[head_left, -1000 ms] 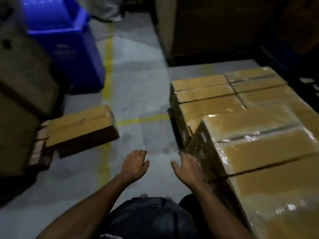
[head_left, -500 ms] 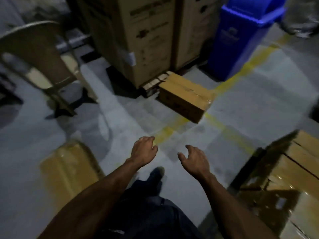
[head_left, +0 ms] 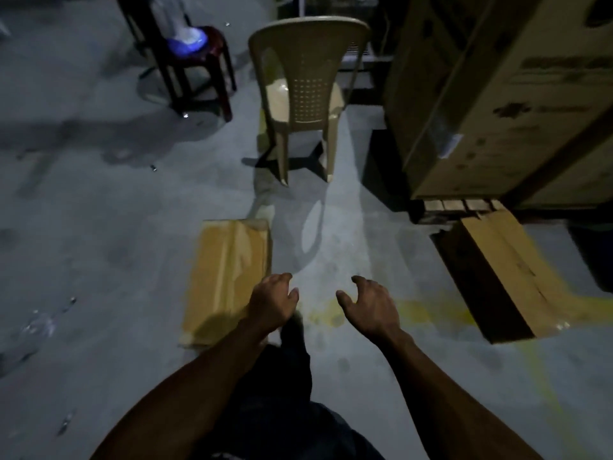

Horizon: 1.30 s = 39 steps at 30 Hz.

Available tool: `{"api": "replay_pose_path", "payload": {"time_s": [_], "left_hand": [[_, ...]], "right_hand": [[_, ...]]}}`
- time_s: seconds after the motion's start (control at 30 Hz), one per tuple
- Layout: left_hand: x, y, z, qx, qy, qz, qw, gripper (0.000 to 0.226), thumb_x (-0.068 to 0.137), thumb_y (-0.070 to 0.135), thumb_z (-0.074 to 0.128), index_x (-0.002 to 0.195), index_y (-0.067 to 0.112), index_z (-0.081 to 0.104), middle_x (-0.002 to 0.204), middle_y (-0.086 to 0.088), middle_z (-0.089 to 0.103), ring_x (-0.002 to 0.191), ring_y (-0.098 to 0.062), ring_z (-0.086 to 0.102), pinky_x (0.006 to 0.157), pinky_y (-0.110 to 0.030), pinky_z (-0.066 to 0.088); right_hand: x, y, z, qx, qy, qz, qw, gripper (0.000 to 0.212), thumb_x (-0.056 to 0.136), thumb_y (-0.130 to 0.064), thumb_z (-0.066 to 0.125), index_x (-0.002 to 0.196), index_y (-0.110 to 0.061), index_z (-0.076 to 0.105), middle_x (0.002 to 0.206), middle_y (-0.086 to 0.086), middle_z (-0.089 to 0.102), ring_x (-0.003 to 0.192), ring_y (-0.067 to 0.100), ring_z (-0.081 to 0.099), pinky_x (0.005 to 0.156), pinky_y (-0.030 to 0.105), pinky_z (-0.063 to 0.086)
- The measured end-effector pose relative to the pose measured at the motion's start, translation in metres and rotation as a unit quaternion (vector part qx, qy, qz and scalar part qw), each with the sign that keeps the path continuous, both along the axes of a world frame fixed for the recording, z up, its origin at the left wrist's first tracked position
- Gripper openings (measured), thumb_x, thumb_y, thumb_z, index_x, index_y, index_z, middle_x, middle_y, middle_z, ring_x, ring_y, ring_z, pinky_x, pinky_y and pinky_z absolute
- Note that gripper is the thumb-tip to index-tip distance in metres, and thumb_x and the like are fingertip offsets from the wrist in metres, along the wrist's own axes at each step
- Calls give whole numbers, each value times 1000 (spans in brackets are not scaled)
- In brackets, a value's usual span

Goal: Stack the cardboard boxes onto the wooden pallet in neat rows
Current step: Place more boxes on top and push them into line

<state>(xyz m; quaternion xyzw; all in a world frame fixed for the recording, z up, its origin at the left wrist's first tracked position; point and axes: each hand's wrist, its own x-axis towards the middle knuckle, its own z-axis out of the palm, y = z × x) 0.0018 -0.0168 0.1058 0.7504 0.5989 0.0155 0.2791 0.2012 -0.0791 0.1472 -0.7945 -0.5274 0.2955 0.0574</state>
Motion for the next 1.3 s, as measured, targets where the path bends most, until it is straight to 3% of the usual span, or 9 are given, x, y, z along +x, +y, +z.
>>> {"api": "replay_pose_path", "payload": {"time_s": [0.1,0.23,0.33,0.67,0.83,0.9,1.0,1.13,1.3], "left_hand": [[-14,55,-25,-19,-22,61,998,69,87,52,33,116,-1,65,109,-23,67,105,-42,61,86,-41,50],[-25,123,-9,-73,-3,85,994,49,99,35,50,140,10,52,134,-14,58,123,-34,53,98,-37,47],[-34,174,0,-65,10,118,991,42,100,33,48,134,10,54,130,-13,60,121,-32,54,95,-36,47],[-64,249,-12,-80,20,324,942,52,103,37,43,148,11,43,146,-12,49,135,-31,44,107,-36,38],[-42,265,-16,-92,18,485,870,68,88,45,32,145,12,47,140,-14,56,129,-31,52,103,-34,42],[-24,273,-15,-97,27,548,831,56,95,41,40,143,13,49,139,-13,58,127,-31,53,101,-34,44],[7,279,-11,-92,21,632,769,48,98,34,50,142,13,50,138,-14,58,127,-32,53,101,-35,44],[35,287,-6,-94,11,710,698,48,99,34,49,142,13,49,138,-12,58,129,-30,51,103,-35,44],[46,279,-16,-94,-6,783,615,49,100,35,48,143,11,49,141,-10,57,131,-29,50,106,-35,42]], "right_hand": [[-9,72,-6,-4,-9,45,999,62,99,-50,48,149,-15,42,148,10,50,137,31,42,108,38,36],[-20,155,-2,-27,-7,96,995,63,100,-50,47,150,-14,40,150,10,48,139,30,39,110,39,36],[-31,224,2,-24,-11,144,989,63,100,-51,47,150,-14,40,151,10,47,139,30,39,110,38,36],[-70,406,-9,-27,5,359,933,62,98,-54,47,146,-15,44,149,11,49,137,31,43,110,39,37],[-77,490,-27,-29,9,510,860,55,99,-51,51,143,-19,47,136,11,58,121,30,56,95,35,45],[-79,520,-31,-40,4,576,816,55,99,-47,52,146,-20,44,139,13,55,127,33,51,99,39,44],[-81,550,-26,-46,9,642,766,52,95,-51,54,139,-24,54,139,8,57,128,32,51,101,42,46],[-100,571,-20,-43,6,691,721,60,95,-52,57,142,-15,51,140,12,56,132,33,48,105,42,44],[-147,572,-19,-51,-30,769,636,63,98,-54,51,148,-16,42,146,10,50,137,31,43,108,40,39]]}}
